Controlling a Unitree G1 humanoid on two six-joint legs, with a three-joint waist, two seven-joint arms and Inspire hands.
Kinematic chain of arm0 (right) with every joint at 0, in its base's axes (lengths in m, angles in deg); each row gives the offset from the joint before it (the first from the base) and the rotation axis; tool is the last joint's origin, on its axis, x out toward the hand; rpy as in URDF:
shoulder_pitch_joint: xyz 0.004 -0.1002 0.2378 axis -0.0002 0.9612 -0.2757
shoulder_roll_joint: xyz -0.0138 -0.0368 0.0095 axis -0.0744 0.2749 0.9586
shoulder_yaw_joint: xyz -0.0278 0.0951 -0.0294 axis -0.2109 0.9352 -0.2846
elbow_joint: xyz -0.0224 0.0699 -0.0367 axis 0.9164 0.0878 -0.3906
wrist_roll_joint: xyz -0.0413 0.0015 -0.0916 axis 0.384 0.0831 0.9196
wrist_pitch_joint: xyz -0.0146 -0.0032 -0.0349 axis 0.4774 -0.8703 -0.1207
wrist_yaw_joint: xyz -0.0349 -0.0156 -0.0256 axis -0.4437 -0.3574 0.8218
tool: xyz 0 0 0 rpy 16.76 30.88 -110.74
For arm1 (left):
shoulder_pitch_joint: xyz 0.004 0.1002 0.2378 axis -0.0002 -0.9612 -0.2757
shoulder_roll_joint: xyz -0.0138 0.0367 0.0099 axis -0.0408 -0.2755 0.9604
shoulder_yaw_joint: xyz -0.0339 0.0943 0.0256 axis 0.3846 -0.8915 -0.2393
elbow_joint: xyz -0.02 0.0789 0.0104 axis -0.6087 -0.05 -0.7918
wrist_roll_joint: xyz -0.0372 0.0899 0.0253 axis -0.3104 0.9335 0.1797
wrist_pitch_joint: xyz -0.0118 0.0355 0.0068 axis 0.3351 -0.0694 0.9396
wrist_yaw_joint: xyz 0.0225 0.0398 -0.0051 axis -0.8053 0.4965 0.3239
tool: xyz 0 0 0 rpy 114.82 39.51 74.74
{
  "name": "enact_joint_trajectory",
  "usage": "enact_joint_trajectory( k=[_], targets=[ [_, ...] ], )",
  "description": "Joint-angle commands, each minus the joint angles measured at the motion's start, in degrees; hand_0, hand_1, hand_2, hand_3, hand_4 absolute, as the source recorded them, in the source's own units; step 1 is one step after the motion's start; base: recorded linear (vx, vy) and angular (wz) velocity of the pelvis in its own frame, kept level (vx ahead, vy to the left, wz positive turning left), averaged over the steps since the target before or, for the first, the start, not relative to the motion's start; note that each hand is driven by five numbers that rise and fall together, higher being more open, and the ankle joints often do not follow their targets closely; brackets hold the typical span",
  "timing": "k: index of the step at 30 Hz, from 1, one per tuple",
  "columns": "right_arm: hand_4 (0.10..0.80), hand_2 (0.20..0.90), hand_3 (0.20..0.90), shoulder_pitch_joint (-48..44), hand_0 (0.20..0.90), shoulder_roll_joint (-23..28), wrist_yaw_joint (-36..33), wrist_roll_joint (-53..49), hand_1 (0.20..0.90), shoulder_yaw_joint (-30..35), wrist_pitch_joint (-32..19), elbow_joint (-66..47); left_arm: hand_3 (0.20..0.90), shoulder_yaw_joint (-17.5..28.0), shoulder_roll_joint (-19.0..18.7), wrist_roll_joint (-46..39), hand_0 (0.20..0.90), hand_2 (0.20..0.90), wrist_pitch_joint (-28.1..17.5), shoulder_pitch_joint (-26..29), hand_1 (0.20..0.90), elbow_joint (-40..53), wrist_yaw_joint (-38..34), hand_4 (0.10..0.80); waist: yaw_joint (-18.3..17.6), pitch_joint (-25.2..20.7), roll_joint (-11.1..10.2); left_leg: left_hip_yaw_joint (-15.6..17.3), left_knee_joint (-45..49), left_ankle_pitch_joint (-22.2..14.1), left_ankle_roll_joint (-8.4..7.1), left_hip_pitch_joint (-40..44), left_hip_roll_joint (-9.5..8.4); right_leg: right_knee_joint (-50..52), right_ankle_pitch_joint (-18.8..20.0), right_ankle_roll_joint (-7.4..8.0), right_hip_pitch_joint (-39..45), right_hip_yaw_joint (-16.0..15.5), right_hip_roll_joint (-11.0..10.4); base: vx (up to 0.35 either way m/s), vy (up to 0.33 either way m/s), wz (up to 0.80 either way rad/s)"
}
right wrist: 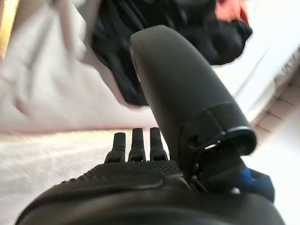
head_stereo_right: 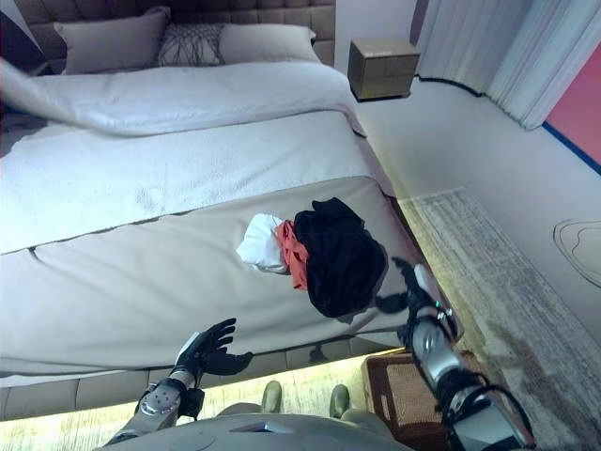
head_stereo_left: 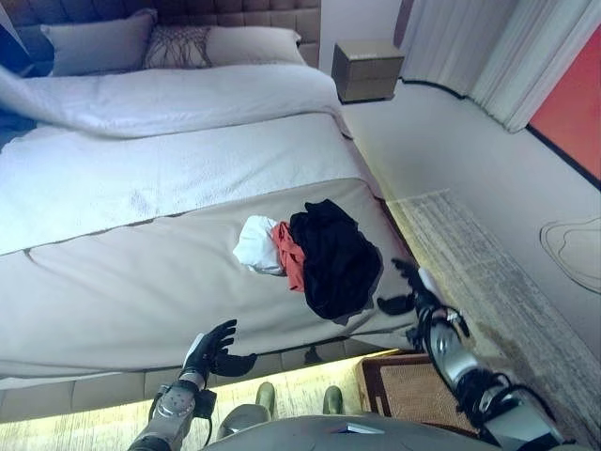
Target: Pick up the clothes from the bed and place them into the basket
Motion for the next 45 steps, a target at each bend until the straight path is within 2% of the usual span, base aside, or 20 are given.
enact_joint_trajectory(
  k=[1,5,6,9,13,14,15,17,26,29,37,38,39,45],
  targets=[
    [0.8,0.9,0.9,-17.47,0.9,7.5,-4.98,-2.46,0.9,0.83,-1.57,-2.37,0.9,-0.16,-0.94,-6.34,0.9,0.9,-4.95,8.63,0.9,7.18,-3.85,0.8,2.42,8.69,1.64,1.06,11.51,-8.45,0.82,-3.27,-1.98,13.41,-9.08,-1.49,-2.83,-0.16,-2.47,-0.285,0.044,0.21],
    [0.8,0.9,0.9,-22.78,0.9,11.2,-5.74,-1.49,0.9,-0.82,0.7,-1.45,0.9,-0.41,-1.69,-7.75,0.9,0.9,-6.23,7.43,0.9,13.24,-5.27,0.8,3.86,11.94,2.57,0.25,18.58,-9.07,0.48,-10.46,-3.26,19.23,-10.59,-2.87,-8.58,-1.49,-2.81,-0.173,0.032,0.09],
    [0.8,0.9,0.9,-25.24,0.9,13.44,-6.07,-0.76,0.9,-1.85,2.03,-1.46,0.9,-0.46,-2.74,-9.01,0.9,0.9,-7.28,6.72,0.9,16.21,-5.26,0.8,4.61,13.56,3.0,-0.14,22.6,-9.5,0.46,-14.89,-4.04,22.88,-11.56,-3.46,-12.32,-2.09,-3.04,-0.169,0.027,0.13],
    [0.8,0.9,0.9,-27.77,0.9,15.41,-6.28,0.28,0.9,-3.06,3.78,-0.5,0.9,-0.07,-3.81,-11.04,0.9,0.9,-7.86,6.14,0.9,19.27,-5.2,0.8,5.41,14.45,3.33,-0.29,27.27,-10.51,0.62,-19.55,-4.83,27.75,-13.19,-4.12,-16.6,-2.75,-3.31,-0.145,0.001,0.24],
    [0.8,0.9,0.9,-33.43,0.9,17.55,-5.82,0.66,0.9,-4.75,6.03,4.27,0.9,0.07,-5.15,-15.0,0.9,0.9,-9.1,6.42,0.9,23.48,-4.7,0.8,7.28,16.52,4.13,-0.6,36.14,-13.39,1.19,-26.6,-6.23,38.01,-16.85,-5.33,-22.87,-4.17,-4.24,-0.085,-0.032,0.28],
    [0.8,0.9,0.9,-34.63,0.9,17.85,-5.57,0.49,0.9,-4.82,6.49,5.37,0.9,0.43,-5.4,-16.04,0.9,0.9,-9.07,6.64,0.9,24.56,-4.4,0.8,7.65,17.01,4.32,-0.58,37.87,-13.91,1.42,-28.01,-6.56,39.99,-17.4,-5.41,-24.25,-4.45,-4.52,-0.049,-0.074,0.2],
    [0.8,0.9,0.9,-36.21,0.9,18.28,-5.32,0.49,0.9,-5.13,7.4,6.96,0.9,0.56,-5.77,-17.98,0.9,0.9,-9.48,6.56,0.9,26.07,-3.88,0.8,8.31,17.99,4.63,-0.39,41.04,-16.18,1.64,-29.31,-6.92,43.56,-19.43,-5.13,-25.72,-4.31,-4.98,-0.02,-0.058,0.15],
    [0.8,0.9,0.9,-38.46,0.9,19.13,-4.82,0.58,0.9,-5.87,8.46,8.8,0.9,0.76,-6.25,-19.75,0.9,0.9,-10.24,5.99,0.9,29.07,-3.02,0.8,9.09,19.2,5.36,-0.58,44.88,-17.23,1.97,-32.39,-7.56,47.64,-20.51,-5.41,-28.81,-4.5,-5.66,-0.038,-0.055,0.26],
    [0.8,0.9,0.9,-45.31,0.9,21.96,0.91,0.26,0.9,-10.99,13.46,9.66,0.9,0.7,-9.2,-24.1,0.9,0.9,-12.19,2.66,0.9,39.52,-2.56,0.8,10.66,19.24,7.83,-0.96,53.33,-18.54,3.14,-43.93,-8.78,55.93,-21.94,-6.32,-40.81,-4.17,-5.8,-0.021,-0.021,0.08],
    [0.8,0.9,0.9,-46.94,0.9,22.03,1.96,0.25,0.9,-11.66,12.9,11.25,0.9,1.09,-10.0,-24.76,0.9,0.9,-12.06,2.37,0.9,41.04,-2.54,0.8,11.17,19.24,8.18,-1.07,55.29,-18.71,3.31,-46.61,-9.04,57.93,-22.26,-6.48,-43.34,-4.16,-5.83,-0.017,-0.037,0.07],
    [0.8,0.9,0.9,-50.03,0.9,22.76,10.49,-4.7,0.9,-13.44,11.63,12.17,0.9,3.1,-11.88,-25.96,0.9,0.9,-11.63,0.89,0.9,45.27,-1.79,0.8,12.35,19.24,8.6,-0.91,61.4,-19.71,3.47,-53.46,-9.86,63.52,-23.25,-7.04,-49.6,-4.46,-5.76,-0.023,-0.041,0.07],
    [0.589,0.719,0.689,-49.88,0.719,22.73,10.99,-5.65,0.719,-13.33,11.39,12.14,0.9,3.18,-11.94,-25.81,0.9,0.9,-11.69,0.77,0.9,45.33,-1.55,0.8,12.42,19.24,8.56,-0.94,61.75,-19.81,3.47,-53.67,-9.92,63.74,-23.29,-7.06,-49.76,-4.49,-5.77,-0.005,-0.039,-0.03],
    [0.1,0.3,0.2,-49.67,0.3,22.73,11.36,-6.11,0.3,-12.87,10.82,12.04,0.9,3.43,-12.2,-25.66,0.9,0.9,-11.57,0.43,0.9,45.52,-1.26,0.8,12.54,19.24,8.39,-1.04,62.46,-20.12,3.38,-53.82,-9.94,64.22,-23.47,-7.16,-49.84,-4.63,-5.73,0.005,-0.038,-0.05],
    [0.1,0.3,0.2,-47.74,0.3,23.47,9.41,-7.99,0.3,-10.84,7.79,11.63,0.9,4.03,-12.95,-25.51,0.9,0.9,-11.95,-0.86,0.9,45.69,0.11,0.8,12.76,19.24,7.78,-1.24,63.66,-20.88,3.15,-52.5,-10.11,64.3,-23.55,-7.16,-48.21,-5.45,-5.93,0.02,-0.031,0.22]
  ],
)
